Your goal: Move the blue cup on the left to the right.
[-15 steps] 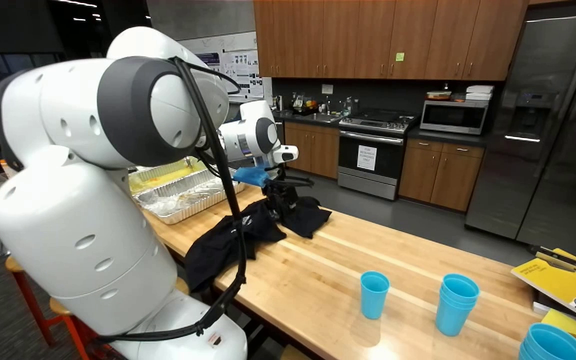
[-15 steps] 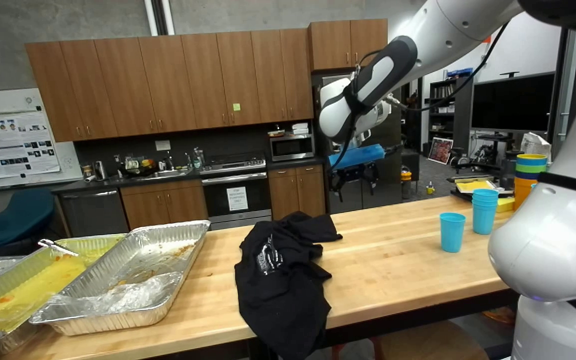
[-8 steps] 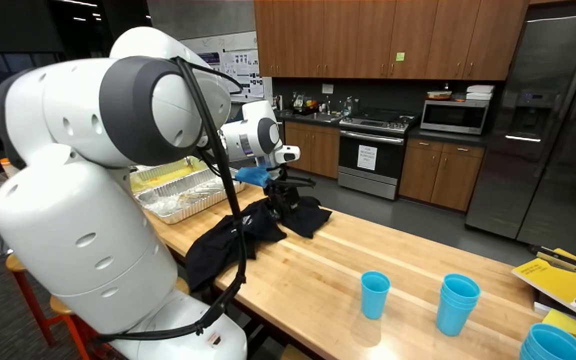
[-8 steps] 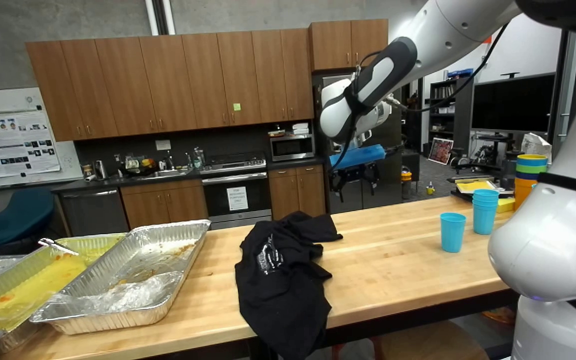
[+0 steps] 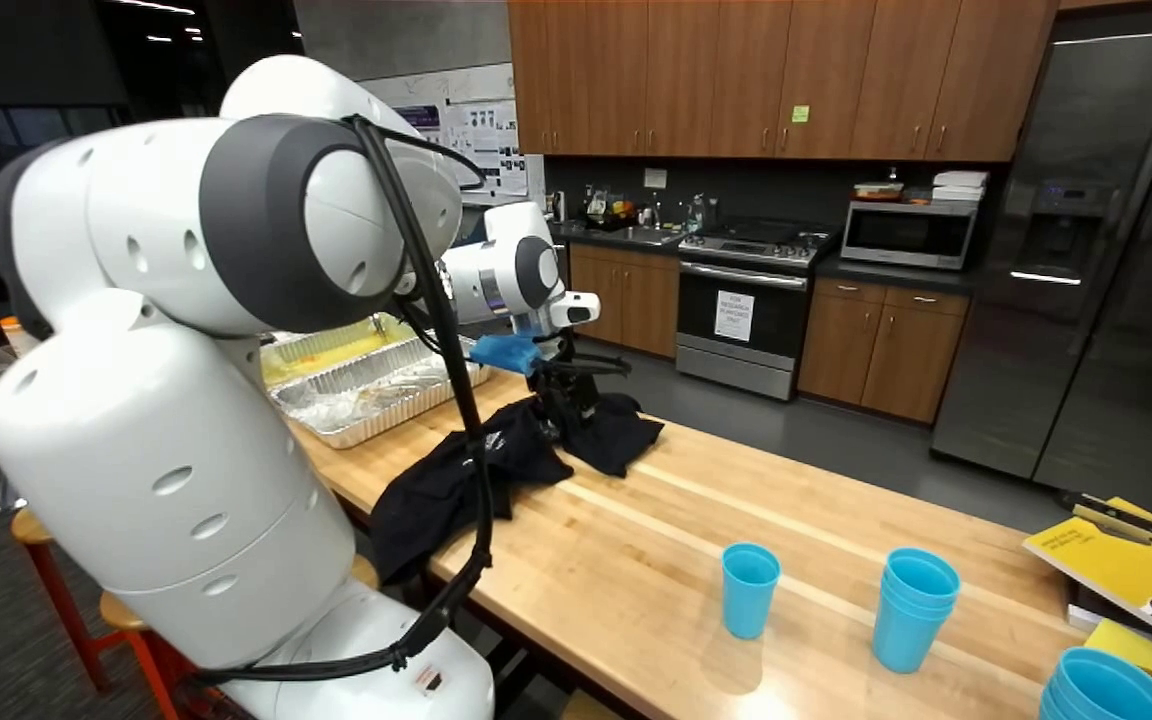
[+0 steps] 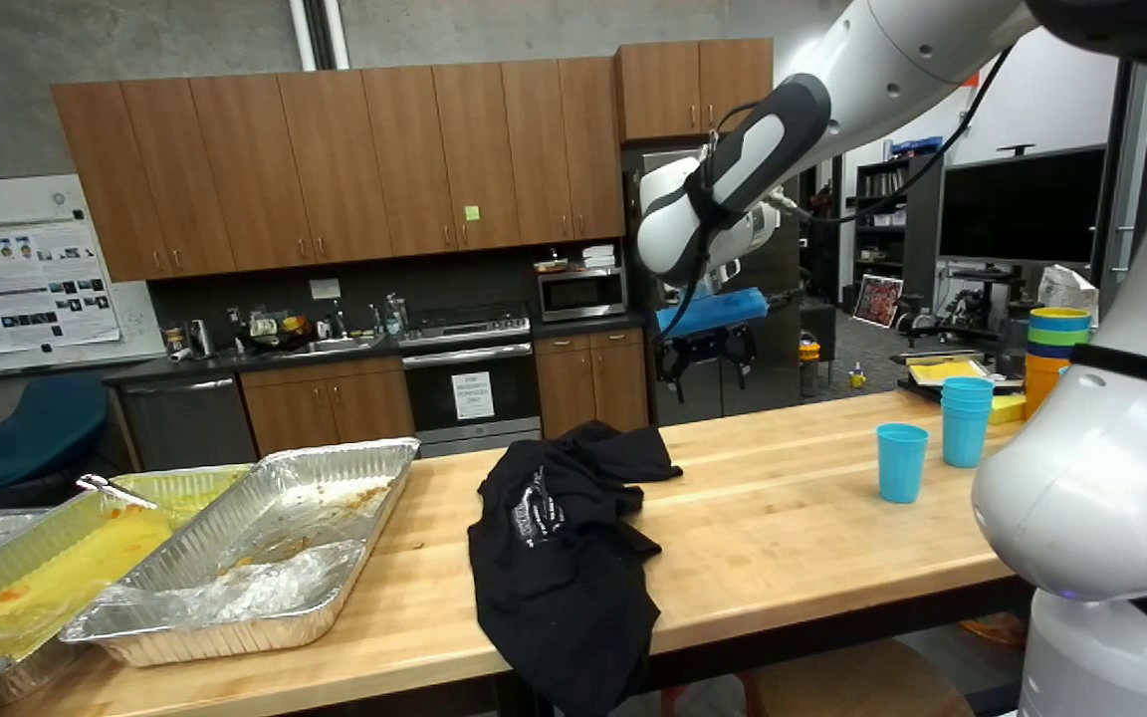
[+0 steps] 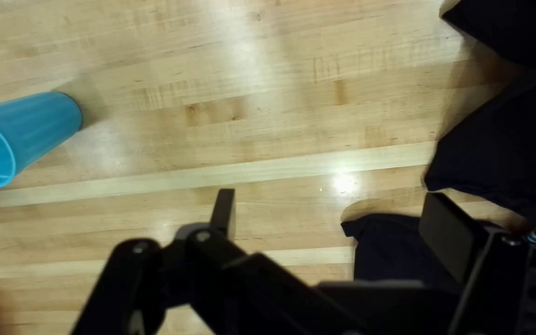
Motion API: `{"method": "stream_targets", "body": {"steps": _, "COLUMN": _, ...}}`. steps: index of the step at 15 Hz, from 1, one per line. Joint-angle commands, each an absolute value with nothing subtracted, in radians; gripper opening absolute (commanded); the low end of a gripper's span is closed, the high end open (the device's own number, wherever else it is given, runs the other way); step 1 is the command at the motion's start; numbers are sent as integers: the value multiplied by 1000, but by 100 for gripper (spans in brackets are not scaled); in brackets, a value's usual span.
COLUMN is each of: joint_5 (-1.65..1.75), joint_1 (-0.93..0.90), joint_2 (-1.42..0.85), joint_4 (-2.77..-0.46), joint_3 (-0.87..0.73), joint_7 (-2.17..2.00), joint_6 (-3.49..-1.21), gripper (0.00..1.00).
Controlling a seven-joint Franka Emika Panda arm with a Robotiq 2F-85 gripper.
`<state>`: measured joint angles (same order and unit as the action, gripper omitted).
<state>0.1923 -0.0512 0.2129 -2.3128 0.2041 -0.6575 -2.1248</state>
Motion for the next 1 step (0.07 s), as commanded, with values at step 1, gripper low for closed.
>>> {"method": "stream_targets", "body": {"steps": 1, "joint_5": 193, "joint_1": -57, "joint_2": 213, "joint_4": -2311, "joint_3": 198, "joint_7": -658, "joint_6": -2122, "gripper": 100}}
